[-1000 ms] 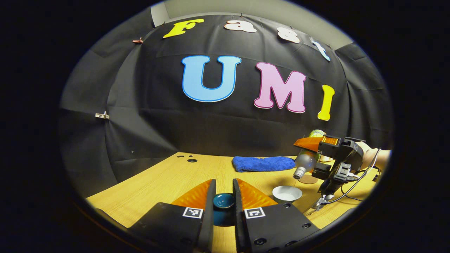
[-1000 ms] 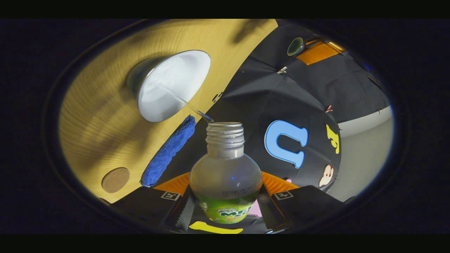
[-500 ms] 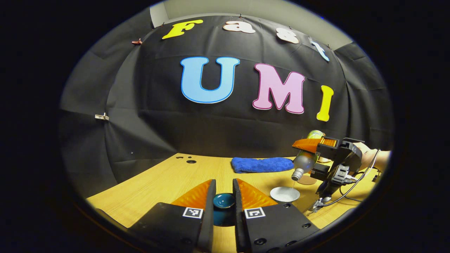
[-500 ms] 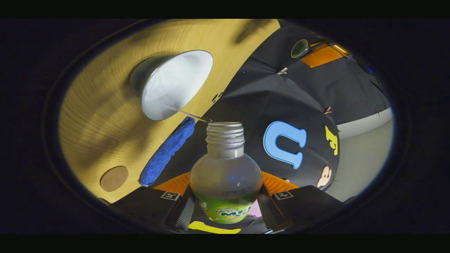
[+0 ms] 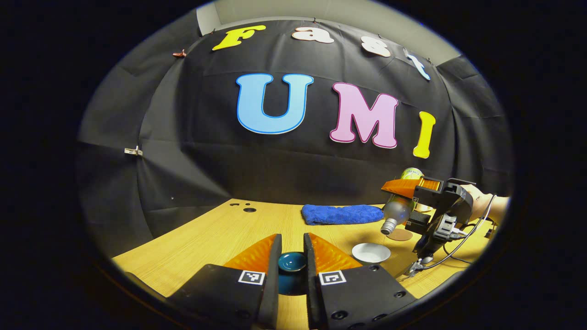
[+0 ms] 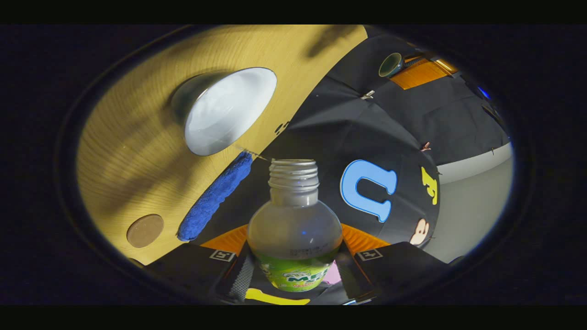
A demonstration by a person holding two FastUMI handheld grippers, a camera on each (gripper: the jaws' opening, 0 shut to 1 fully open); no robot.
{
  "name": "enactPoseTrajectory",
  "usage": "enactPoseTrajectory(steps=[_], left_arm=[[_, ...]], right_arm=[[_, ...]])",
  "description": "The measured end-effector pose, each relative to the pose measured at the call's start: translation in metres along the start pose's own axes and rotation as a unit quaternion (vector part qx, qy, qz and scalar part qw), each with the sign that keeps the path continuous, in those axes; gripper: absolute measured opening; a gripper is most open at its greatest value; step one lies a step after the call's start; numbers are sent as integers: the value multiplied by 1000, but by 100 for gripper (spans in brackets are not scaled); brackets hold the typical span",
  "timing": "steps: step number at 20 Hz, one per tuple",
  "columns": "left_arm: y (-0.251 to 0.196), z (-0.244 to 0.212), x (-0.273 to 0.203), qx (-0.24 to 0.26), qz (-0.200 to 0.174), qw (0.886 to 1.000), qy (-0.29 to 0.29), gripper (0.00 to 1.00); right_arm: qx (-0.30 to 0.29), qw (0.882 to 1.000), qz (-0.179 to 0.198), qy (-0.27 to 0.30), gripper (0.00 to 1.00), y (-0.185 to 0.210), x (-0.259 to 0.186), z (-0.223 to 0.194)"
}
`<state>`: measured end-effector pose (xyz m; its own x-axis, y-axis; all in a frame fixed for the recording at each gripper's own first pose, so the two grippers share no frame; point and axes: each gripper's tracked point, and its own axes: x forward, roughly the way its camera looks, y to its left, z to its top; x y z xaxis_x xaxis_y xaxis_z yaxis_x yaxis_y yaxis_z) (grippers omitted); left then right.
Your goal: Open the teacup lid with one hand, grasp the water bottle and pour water into the teacup with the other hand; after pouring, place the water bottle on the coaster and then close the teacup lid.
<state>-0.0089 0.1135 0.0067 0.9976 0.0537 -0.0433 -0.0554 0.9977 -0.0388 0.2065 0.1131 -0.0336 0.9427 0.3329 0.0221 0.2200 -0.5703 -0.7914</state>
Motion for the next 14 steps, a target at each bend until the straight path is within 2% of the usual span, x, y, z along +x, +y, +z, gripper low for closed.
enactPoseTrajectory(steps=[3,4,6,14], left_arm=[[1,1,0,3,0,1000,-1,29],[2,1,1,4,1,1000,-1,29],[4,2,0,4,3,1000,-1,29],[4,8,-2,15,7,1000,-6,29]], right_arm=[[2,1000,4,-1,80,1,-2,1],[0,1000,3,-1,77,-1,-4,0],[2,1000,2,1,80,-3,-5,0],[1,1000,3,0,80,-3,-4,0]])
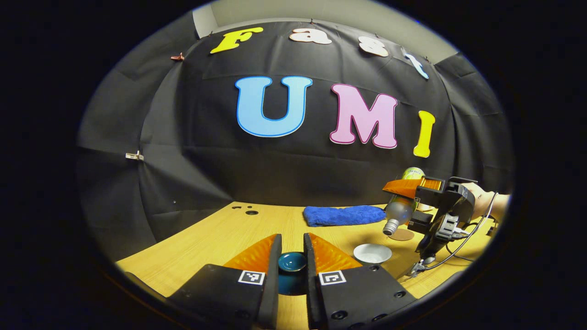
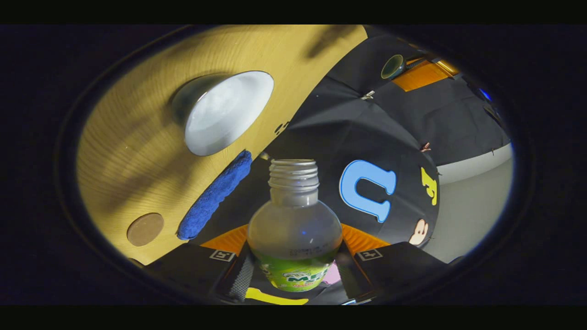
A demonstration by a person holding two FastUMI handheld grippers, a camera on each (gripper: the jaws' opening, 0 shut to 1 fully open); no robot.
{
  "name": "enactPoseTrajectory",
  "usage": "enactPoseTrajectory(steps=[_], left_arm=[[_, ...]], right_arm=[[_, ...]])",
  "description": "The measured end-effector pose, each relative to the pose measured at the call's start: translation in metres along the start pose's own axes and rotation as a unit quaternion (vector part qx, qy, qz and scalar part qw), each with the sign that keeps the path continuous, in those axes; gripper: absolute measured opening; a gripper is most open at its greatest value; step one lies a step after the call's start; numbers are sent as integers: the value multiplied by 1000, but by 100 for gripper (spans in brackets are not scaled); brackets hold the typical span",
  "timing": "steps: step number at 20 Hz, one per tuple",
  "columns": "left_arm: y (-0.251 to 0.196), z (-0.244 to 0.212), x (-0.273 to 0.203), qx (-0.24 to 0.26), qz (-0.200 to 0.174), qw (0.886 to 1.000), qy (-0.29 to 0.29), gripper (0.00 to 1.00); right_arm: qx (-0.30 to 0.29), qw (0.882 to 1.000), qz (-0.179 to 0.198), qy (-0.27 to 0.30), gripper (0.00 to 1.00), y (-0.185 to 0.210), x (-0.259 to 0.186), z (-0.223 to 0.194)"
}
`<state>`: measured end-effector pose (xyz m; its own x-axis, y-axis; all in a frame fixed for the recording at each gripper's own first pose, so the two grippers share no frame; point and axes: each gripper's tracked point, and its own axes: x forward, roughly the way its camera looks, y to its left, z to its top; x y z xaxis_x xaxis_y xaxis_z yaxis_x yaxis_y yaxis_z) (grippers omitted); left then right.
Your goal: Open the teacup lid with one hand, grasp the water bottle and pour water into the teacup with the other hand; after pouring, place the water bottle on the coaster and then close the teacup lid.
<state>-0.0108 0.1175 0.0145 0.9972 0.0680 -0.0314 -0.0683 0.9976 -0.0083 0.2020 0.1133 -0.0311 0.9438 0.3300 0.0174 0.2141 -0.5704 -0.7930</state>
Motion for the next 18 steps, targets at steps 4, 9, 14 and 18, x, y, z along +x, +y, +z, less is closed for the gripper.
enactPoseTrajectory(steps=[4,9,14,18], left_arm=[[-3,2,-2,2,-1,1000,-1,29],[-3,6,-6,2,1,1000,-4,29],[-6,14,-11,6,5,1000,-10,29],[-17,18,-16,8,-2,1000,-12,29]], right_arm=[[4,1000,2,0,80,1,1,0],[45,999,10,19,80,2,-2,-10],[197,978,33,59,81,10,-9,-24],[343,933,65,94,80,32,-22,-36]])
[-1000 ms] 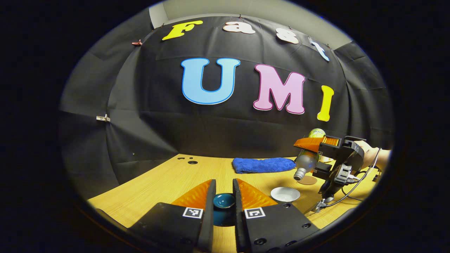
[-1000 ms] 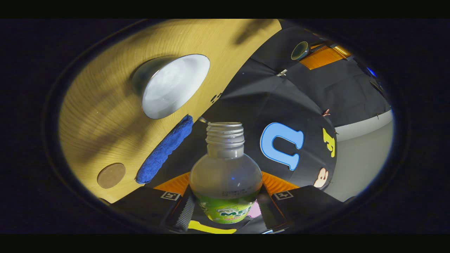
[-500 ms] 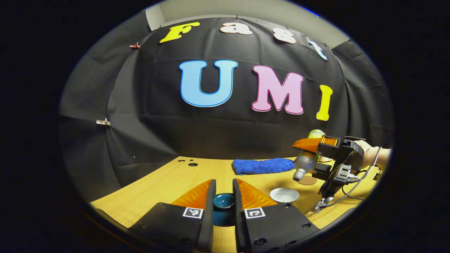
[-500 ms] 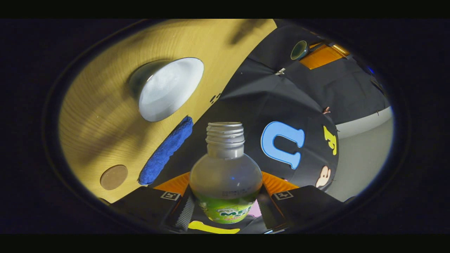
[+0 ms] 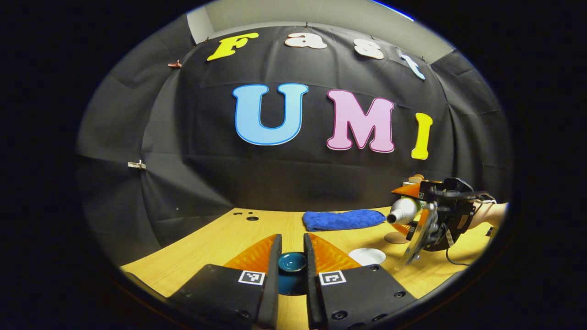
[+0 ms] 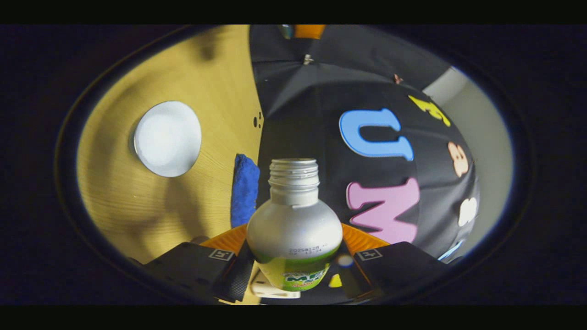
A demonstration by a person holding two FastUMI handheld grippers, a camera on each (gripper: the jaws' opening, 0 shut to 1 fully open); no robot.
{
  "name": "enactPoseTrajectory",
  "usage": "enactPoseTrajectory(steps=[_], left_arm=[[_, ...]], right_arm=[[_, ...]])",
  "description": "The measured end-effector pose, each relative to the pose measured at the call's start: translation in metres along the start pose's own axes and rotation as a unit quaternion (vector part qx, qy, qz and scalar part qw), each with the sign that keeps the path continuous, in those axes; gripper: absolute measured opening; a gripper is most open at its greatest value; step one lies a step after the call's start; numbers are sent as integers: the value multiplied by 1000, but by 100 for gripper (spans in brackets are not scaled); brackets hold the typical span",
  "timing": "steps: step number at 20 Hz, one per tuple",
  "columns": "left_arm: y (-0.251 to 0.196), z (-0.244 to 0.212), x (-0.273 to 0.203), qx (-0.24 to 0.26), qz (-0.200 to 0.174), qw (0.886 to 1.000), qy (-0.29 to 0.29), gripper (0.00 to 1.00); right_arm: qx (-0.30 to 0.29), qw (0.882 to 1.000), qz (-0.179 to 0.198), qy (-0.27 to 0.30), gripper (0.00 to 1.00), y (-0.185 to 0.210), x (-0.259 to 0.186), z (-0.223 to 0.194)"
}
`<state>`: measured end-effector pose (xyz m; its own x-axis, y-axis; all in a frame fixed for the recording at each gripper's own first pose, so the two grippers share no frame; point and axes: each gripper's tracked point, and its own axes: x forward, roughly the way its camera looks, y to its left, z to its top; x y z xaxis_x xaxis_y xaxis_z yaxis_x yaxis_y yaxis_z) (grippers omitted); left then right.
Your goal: Open the teacup lid with one hand, grasp the water bottle and pour water into the teacup with the other hand; after pouring, place the water bottle on the coaster and then close the teacup lid.
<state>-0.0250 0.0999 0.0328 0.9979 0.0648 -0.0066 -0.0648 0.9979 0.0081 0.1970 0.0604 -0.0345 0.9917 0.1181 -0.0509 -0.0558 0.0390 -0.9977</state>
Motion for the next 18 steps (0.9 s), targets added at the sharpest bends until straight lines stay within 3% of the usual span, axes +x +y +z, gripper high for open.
enactPoseTrajectory(steps=[2,5,9,12,16,18], left_arm=[[-4,0,-1,2,-2,1000,1,29],[-11,3,-1,-2,-6,1000,0,29],[-26,3,1,2,-16,1000,3,29],[-37,3,1,1,-25,1000,3,29],[-48,-2,3,-1,-31,999,10,29],[-50,-6,4,-2,-33,999,14,29]], right_arm=[[73,997,9,14,81,-5,-5,-9],[187,981,20,37,81,-9,-13,-28],[347,936,22,60,81,-21,-26,-56],[461,884,35,71,81,-19,-32,-73],[612,789,39,38,81,-27,-24,-71],[647,762,27,28,81,-38,-18,-80]])
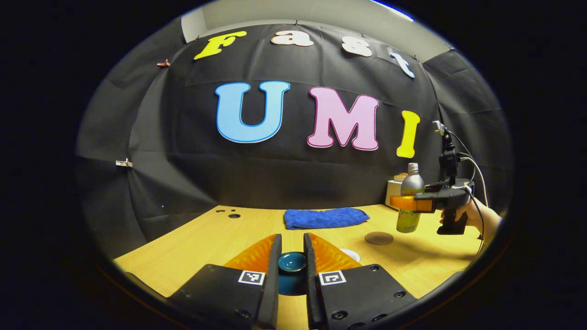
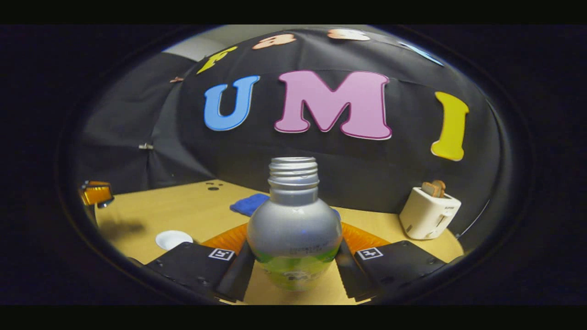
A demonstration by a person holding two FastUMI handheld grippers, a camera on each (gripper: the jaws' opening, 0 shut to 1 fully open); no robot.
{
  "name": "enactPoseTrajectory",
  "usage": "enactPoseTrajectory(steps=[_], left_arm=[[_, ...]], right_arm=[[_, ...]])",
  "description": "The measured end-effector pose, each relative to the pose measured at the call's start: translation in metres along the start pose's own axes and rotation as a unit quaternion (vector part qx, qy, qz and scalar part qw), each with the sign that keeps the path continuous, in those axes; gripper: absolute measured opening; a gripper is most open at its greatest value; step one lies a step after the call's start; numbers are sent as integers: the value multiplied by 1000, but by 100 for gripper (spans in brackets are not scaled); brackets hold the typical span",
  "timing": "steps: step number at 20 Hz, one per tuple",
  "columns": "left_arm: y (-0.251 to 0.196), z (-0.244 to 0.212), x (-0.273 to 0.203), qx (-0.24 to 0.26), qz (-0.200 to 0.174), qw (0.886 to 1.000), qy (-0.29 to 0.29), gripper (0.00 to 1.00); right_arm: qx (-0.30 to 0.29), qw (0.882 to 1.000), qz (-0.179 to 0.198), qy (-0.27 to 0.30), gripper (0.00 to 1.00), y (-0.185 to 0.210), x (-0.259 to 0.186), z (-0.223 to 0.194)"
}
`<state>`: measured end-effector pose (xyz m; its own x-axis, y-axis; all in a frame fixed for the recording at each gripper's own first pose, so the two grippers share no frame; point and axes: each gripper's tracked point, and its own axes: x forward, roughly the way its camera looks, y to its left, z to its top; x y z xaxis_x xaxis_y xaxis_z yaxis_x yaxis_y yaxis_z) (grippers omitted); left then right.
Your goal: Open the teacup lid with one hand, grasp the water bottle and pour water into the teacup with the other hand; after pouring, place the water bottle on the coaster and then close the teacup lid.
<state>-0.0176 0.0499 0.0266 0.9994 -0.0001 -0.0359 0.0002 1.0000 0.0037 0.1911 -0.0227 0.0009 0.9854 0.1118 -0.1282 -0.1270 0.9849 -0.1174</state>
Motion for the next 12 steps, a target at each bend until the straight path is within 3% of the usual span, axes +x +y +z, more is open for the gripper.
enactPoseTrajectory(steps=[12], left_arm=[[-10,-13,13,10,-3,1000,18,29]], right_arm=[[55,998,2,9,81,-13,58,-43]])
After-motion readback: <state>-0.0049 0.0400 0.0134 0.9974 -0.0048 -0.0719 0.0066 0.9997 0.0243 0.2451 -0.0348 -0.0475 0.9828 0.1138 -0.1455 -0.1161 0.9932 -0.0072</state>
